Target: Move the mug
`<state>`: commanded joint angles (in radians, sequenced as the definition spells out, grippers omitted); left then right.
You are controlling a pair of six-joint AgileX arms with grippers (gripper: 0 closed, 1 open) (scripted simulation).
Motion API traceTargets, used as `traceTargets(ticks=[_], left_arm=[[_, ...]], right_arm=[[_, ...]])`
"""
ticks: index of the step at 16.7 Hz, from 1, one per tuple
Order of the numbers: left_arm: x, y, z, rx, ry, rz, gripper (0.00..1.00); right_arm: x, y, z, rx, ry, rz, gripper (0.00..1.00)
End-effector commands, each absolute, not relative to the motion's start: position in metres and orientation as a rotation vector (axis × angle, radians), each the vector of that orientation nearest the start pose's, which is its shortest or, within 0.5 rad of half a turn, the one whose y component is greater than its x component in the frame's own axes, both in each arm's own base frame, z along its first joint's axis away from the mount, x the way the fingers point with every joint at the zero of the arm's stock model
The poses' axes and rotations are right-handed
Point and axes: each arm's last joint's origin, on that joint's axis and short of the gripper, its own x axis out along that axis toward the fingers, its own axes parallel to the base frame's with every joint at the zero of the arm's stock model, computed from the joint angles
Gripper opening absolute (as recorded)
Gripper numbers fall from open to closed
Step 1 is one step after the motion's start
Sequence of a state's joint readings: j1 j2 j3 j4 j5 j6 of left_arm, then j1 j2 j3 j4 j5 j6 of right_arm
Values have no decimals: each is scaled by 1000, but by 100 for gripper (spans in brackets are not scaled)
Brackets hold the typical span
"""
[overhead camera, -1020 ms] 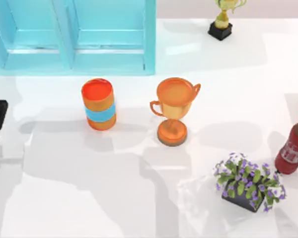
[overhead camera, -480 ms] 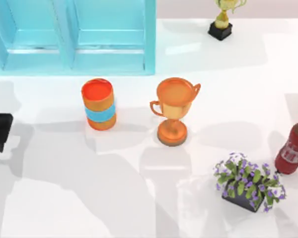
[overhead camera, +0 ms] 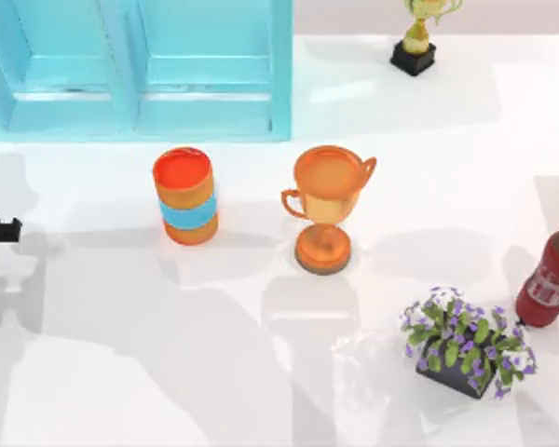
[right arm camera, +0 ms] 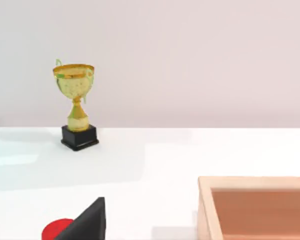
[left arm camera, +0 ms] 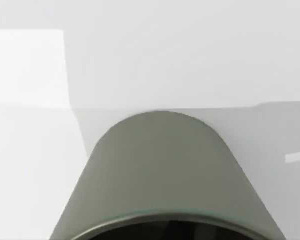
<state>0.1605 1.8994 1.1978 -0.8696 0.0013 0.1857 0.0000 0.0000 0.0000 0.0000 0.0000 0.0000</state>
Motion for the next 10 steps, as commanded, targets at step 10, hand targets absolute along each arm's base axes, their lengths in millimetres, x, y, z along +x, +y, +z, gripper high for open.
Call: traceTargets(ticks=[10], left_arm=[[332, 56, 138, 15, 1571, -16, 0]], right_arm=[[106, -1, 160, 0, 0, 0, 100]])
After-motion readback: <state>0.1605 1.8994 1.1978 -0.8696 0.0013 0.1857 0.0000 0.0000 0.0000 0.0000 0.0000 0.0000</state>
